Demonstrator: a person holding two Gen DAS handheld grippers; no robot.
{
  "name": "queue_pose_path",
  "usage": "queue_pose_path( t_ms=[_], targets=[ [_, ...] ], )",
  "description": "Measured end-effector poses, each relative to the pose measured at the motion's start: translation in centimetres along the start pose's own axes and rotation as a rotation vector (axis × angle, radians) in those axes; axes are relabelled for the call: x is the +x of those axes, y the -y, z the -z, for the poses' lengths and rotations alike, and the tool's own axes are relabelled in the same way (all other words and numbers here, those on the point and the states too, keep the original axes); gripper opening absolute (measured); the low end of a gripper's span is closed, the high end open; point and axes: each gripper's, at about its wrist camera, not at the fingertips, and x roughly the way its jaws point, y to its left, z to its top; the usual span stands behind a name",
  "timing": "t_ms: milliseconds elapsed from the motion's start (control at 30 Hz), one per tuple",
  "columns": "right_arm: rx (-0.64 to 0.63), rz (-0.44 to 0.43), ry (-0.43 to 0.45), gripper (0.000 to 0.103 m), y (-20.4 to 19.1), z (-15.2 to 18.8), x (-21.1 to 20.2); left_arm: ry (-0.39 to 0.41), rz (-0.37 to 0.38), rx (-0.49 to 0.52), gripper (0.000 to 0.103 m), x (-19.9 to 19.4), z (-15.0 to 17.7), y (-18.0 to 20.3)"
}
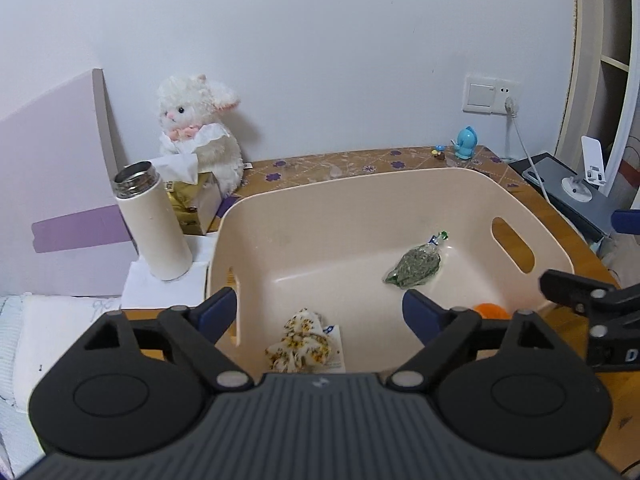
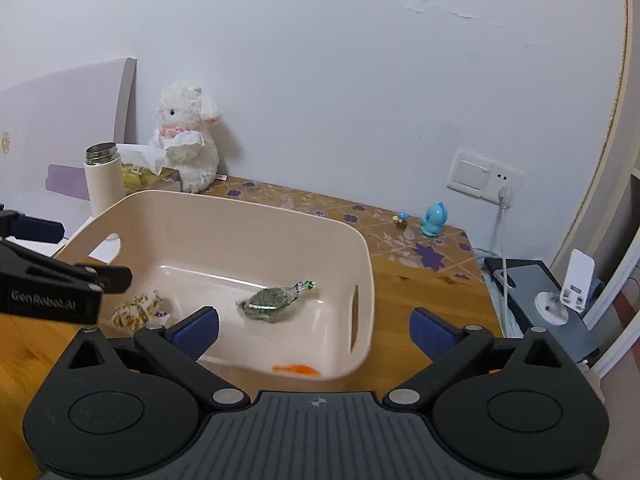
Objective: Organize objects
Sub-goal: 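Grasp the blue-and-white box with the left tool while the right tool grasps the black box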
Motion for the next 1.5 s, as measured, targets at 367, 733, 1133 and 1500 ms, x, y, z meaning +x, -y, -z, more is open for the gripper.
queue_pose_path(
  t_ms=[367, 733, 1133, 1500],
  targets=[
    [0.0, -0.005, -0.073, 0.103, 1.4, 3.6, -1.5, -0.051, 0.048, -0.065, 0.096, -2.2, 4.5, -0.6],
    [0.019, 0.003, -0.188, 0.103, 1.5, 8.0, 0.7, -0.195, 0.075, -0.075, 0.096, 1.1, 9.2, 1.1],
    [0.034, -0.012, -0.255, 0.103, 0.3, 10.7, 2.6, -0.254, 0.099, -0.058, 0.096, 3.8, 10.9, 3.7],
    [0.04, -0.018, -0.261, 0.103, 0.0, 11.1, 3.2, -0.283, 0.113, 0.005, 0.086, 4.6, 11.6, 4.5]
  ],
)
